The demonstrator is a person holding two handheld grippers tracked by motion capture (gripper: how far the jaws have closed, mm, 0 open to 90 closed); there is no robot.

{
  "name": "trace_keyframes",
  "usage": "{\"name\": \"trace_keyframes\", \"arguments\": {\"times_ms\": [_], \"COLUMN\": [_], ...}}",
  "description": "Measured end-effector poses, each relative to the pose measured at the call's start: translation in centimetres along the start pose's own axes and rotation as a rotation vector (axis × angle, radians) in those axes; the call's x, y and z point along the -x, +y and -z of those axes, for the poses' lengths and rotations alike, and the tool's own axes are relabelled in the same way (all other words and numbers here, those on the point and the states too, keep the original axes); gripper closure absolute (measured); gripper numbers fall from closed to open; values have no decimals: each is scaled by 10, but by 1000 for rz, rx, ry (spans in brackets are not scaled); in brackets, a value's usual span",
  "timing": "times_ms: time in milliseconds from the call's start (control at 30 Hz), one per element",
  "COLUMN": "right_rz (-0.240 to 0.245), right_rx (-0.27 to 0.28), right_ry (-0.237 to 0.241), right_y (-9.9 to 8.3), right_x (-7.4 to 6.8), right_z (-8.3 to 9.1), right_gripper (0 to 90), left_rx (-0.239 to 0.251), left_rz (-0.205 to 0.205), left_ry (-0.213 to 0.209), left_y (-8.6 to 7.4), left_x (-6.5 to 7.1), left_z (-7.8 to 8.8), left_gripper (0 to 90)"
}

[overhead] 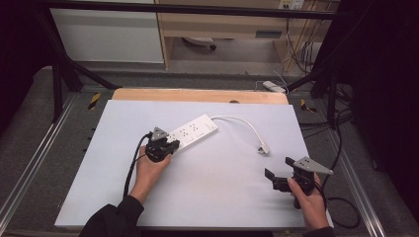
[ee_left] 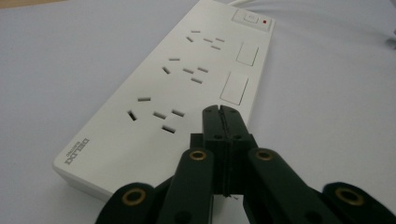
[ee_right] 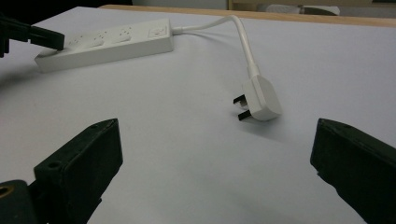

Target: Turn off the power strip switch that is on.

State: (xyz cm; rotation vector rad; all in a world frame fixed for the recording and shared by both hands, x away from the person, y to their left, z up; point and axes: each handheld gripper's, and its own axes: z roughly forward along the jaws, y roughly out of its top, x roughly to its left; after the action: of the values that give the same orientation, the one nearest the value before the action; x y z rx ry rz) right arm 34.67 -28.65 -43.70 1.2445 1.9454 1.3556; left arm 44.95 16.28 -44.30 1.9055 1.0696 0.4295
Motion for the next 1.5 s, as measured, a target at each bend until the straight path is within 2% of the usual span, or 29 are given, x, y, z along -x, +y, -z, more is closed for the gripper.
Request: {"name": "trace_keyframes", "arguments": {"times_ms": [333,367,500,567,633,667,900,1167,1500], "right_rz": [1,1,0,1,0,-1,-2,-6,-4], "right_rx": [0,0,0,0,1,2,6,6,5], "right_ry": [-2,-2,-1,-1,-2,-1,-2,-3,-3], "right_y": [0,0,0,0,0,0,0,0,0], "right_x": [0,0,0,0,0,0,0,1,1], "right_z": [0,0,0,0,0,0,1,1,0], "right_gripper": [25,25,25,24,24,24,24,24,24], "left_rx": [0,-13,0,-3,8,16,44,55,105], "left_rz": [1,3,18,-5,-9,2,-42,-36,-5], "left_ry": [0,5,18,35,35,12,-4,3,24], "left_y": [-1,-1,-3,-3,-4,-4,6,9,14], "left_x": [-1,-2,-5,-6,-5,-5,7,1,-9], "left_z": [0,0,3,3,3,3,3,10,28], "left_gripper": [900,900,900,900,900,900,900,900,897]}}
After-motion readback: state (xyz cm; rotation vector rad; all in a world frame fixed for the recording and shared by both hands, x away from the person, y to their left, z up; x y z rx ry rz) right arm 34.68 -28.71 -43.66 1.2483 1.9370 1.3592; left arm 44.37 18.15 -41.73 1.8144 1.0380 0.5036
